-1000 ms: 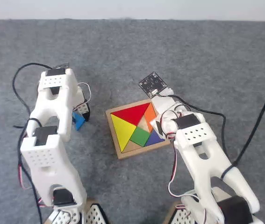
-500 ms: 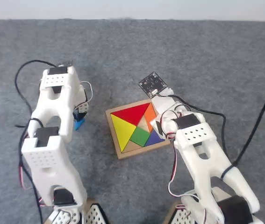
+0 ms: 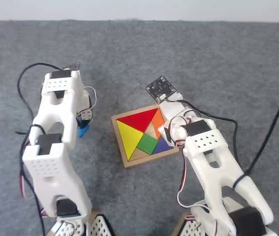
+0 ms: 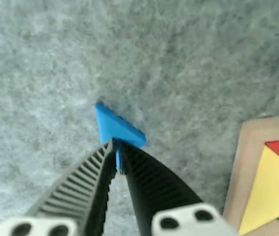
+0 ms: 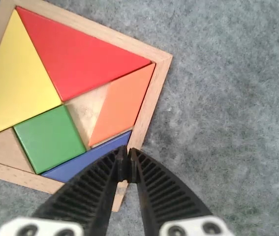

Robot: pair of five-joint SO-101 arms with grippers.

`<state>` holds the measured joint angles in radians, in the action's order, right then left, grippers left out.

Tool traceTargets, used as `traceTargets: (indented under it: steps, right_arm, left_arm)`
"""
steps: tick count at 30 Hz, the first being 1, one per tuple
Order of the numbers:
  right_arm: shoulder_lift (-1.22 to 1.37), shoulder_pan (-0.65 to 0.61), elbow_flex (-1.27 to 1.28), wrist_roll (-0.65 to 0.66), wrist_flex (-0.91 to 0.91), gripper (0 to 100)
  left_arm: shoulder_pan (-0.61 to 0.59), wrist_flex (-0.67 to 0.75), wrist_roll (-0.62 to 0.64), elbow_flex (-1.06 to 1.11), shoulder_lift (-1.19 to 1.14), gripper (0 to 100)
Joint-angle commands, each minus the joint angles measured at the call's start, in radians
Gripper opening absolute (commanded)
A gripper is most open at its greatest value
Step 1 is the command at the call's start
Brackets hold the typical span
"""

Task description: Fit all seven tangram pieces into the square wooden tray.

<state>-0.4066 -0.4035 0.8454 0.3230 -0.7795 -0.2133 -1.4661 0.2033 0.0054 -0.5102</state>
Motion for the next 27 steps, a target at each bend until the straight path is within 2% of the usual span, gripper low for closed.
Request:
traceTargets:
  steps: [1,6,14,17,22,27]
  right_arm:
    - [-0.059,0.012,-0.009,0.005,0.013,2.4]
    - [-0.059,0.012,-0.011,0.005,0.012,2.4]
    - [-0.059,0.012,-0.011,0.005,0.012,2.4]
    - [-0.059,0.012,-0.011,0.005,0.012,2.4]
    - [-0.059,0.012,-0.011,0.005,0.012,2.4]
    - [-0.059,0.012,-0.011,0.005,0.012,2.4]
  left_arm:
    - [-0.002,-0.034,-0.015,-0.002,-0.023,14]
    - [-0.049,-0.032,-0.018,-0.002,-0.023,26]
    - [-0.054,-0.031,-0.051,-0.002,-0.023,27]
    - [-0.051,-0.015,-0.051,-0.001,-0.023,21]
    - [-0.049,-0.008,-0.051,-0.002,-0.023,4]
    - [-0.048,-0.002,-0.051,-0.002,-0.023,2]
